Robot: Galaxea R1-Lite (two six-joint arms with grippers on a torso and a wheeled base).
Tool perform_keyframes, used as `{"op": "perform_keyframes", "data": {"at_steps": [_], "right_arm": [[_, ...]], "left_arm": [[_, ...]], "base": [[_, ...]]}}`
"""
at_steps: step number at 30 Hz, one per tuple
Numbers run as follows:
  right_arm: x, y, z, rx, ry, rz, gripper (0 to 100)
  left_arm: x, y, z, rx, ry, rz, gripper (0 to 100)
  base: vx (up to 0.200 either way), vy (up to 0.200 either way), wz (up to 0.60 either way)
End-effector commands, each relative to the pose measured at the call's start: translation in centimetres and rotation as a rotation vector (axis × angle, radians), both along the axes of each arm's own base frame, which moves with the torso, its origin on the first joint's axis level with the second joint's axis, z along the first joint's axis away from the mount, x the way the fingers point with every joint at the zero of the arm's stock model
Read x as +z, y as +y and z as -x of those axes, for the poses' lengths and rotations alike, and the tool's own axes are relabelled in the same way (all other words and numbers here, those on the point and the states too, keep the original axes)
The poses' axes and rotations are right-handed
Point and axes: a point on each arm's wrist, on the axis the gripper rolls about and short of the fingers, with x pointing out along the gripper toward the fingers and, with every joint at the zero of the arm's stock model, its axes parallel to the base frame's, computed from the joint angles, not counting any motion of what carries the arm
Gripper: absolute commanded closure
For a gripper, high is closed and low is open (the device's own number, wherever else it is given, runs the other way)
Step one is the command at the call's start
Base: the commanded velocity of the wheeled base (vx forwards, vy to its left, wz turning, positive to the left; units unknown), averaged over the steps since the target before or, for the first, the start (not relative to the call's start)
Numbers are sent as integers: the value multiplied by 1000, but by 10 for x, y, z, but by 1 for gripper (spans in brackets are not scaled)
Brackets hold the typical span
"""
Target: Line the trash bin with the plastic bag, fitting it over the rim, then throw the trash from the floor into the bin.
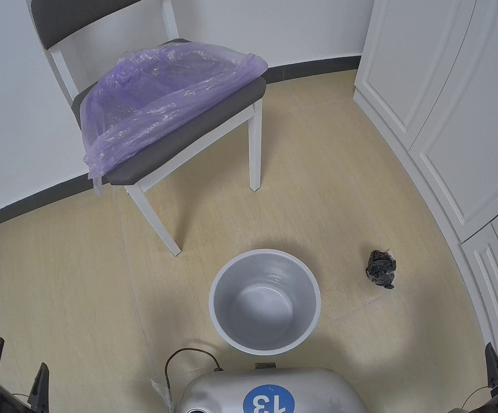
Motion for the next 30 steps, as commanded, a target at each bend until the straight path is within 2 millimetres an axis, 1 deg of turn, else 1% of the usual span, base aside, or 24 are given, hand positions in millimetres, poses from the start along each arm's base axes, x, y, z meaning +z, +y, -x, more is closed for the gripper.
{"op": "perform_keyframes", "data": {"at_steps": [1,5,6,13,18,27,30], "right_arm": [[-5,0,0,16,-2,10,0],[-5,0,0,0,2,-37,0],[-5,0,0,-7,3,-56,0],[-5,0,0,-2,5,-51,0],[-5,0,0,-14,0,-105,0],[-5,0,0,-7,0,-63,0],[-5,0,0,-2,-1,10,0]], "left_arm": [[-5,0,0,-12,-1,-15,0],[-6,0,0,2,7,21,0],[-6,1,0,20,8,52,0],[-6,0,0,14,12,50,0],[-6,0,0,14,13,48,0],[-5,2,0,64,7,90,0],[-6,1,0,60,6,69,0]], "base": [[0,0,0],[0,0,0],[0,0,0],[0,0,0],[0,0,0],[0,0,0],[0,0,0]]}}
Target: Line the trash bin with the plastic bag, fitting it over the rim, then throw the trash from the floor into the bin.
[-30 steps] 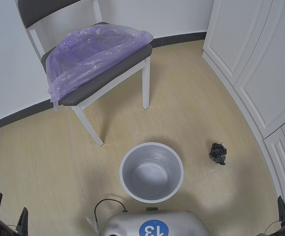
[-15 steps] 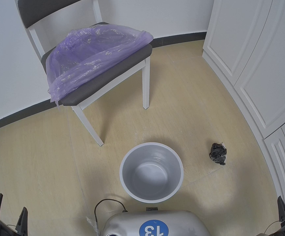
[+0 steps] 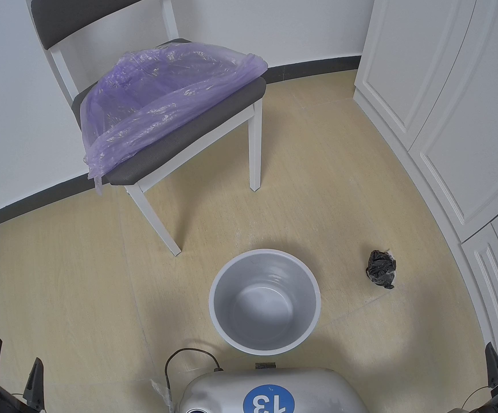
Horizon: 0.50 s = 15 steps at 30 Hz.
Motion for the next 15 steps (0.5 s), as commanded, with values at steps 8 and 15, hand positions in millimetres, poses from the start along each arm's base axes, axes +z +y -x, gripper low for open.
{"op": "perform_keyframes", "data": {"at_steps": [8,15], "right_arm": [[-5,-1,0,-34,2,-32,0],[-5,-1,0,-35,0,-34,0]], "left_arm": [[-5,0,0,1,3,-26,0],[-5,0,0,5,3,-26,0]], "base": [[0,0,0],[0,0,0]]}}
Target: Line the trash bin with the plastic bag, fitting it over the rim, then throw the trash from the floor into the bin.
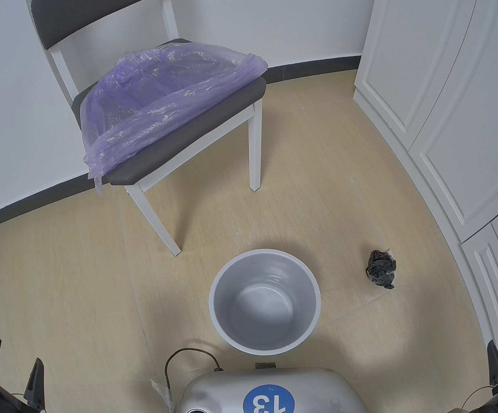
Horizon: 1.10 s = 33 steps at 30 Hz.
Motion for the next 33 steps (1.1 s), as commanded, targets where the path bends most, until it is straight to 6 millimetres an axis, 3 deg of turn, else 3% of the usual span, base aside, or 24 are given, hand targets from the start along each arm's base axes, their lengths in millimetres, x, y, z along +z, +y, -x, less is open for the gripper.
{"op": "perform_keyframes", "data": {"at_steps": [1,28,33], "right_arm": [[-5,0,0,0,0,0,0],[-5,0,0,0,1,-1,0],[-5,1,0,28,1,62,0]], "left_arm": [[-5,0,0,1,3,2,0],[-5,0,0,1,3,3,0],[-5,0,0,-6,-2,-11,0]], "base": [[0,0,0],[0,0,0],[0,0,0]]}}
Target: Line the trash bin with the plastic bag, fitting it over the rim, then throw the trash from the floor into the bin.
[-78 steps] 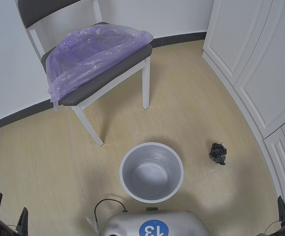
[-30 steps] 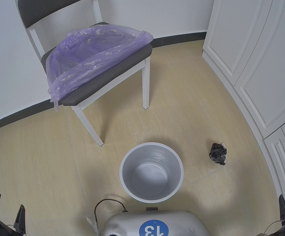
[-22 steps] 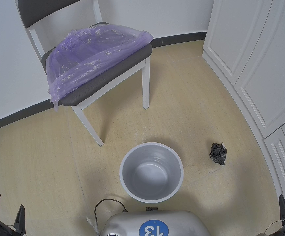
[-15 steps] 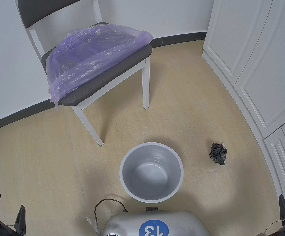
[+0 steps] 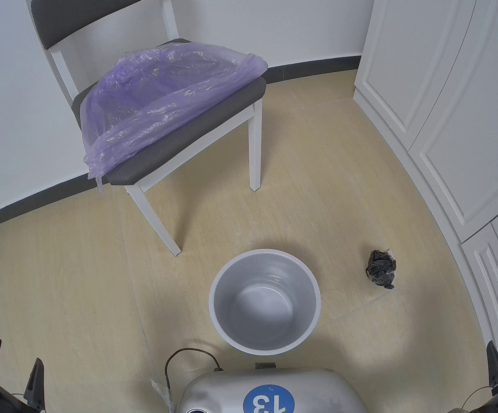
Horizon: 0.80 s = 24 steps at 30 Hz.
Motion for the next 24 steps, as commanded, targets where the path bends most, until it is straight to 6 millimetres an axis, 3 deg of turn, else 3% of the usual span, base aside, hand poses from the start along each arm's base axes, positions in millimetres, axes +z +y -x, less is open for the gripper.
{"op": "perform_keyframes", "data": {"at_steps": [1,9,24], "right_arm": [[-5,1,0,24,0,37,0],[-5,0,0,14,2,-52,0],[-5,0,0,-22,1,-41,0]], "left_arm": [[-5,0,0,-6,-3,-17,0],[-5,0,0,1,2,50,0],[-5,0,0,11,2,4,0]], "base": [[0,0,0],[0,0,0],[0,0,0]]}}
